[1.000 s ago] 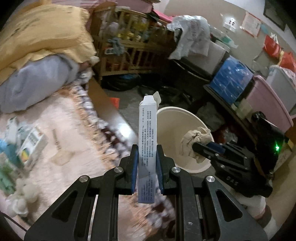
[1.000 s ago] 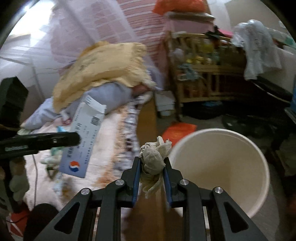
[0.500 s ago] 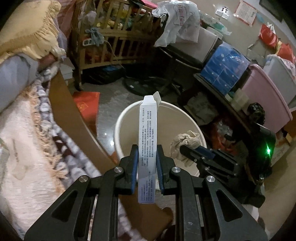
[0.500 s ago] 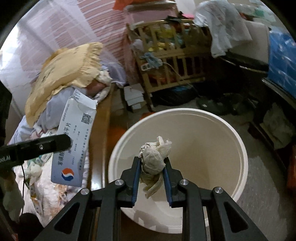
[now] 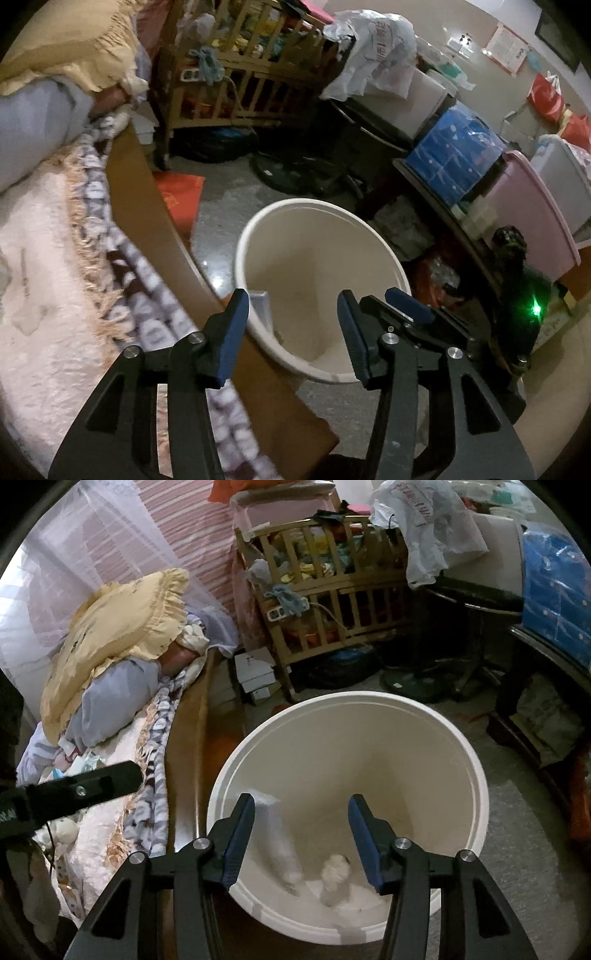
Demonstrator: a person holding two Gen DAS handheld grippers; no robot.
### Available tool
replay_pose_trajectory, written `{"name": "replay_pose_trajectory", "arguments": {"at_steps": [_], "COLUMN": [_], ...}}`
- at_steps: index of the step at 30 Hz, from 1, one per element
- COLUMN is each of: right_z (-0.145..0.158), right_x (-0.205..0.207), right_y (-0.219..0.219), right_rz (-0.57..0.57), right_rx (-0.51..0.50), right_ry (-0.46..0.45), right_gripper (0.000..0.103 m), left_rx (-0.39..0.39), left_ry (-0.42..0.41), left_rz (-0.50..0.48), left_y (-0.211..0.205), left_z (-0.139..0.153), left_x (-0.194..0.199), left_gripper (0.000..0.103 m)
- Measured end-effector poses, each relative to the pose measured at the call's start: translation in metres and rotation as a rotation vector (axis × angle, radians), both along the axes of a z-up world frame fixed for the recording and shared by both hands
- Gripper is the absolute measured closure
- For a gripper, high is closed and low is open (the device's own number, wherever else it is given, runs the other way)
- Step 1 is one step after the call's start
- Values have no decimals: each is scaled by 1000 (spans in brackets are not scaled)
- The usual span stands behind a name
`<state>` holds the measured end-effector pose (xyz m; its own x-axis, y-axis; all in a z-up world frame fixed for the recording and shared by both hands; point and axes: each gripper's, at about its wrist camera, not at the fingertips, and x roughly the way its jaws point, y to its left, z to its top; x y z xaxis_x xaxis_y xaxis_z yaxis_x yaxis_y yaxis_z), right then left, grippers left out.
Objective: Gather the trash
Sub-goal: 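Return both tools to the bed toward the snack bag and plush toy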
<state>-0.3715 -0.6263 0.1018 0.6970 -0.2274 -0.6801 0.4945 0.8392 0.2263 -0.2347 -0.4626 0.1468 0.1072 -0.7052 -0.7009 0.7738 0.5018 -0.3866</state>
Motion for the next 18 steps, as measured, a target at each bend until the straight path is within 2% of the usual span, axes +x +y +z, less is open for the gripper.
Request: {"name": "replay_pose_trajectory", "arguments": {"at_steps": [12, 15, 18], "right_z": [1, 6, 13], "right_x": [16, 22, 29], "right_y": [36, 55, 76], "right_rz": [107, 141, 186], "right_rx": [-30, -43, -62], "right_ry": [-16, -17, -21], "right_gripper": [52, 41, 40], "left_rx": [72, 87, 93], "left_ry": [-141, -180, -201], "left_rz": [103, 118, 143], "left_y": [59, 76, 95], "left_z": [16, 18, 20], "left_x": [-4, -4, -2], "left_gripper": [55, 55, 55]}}
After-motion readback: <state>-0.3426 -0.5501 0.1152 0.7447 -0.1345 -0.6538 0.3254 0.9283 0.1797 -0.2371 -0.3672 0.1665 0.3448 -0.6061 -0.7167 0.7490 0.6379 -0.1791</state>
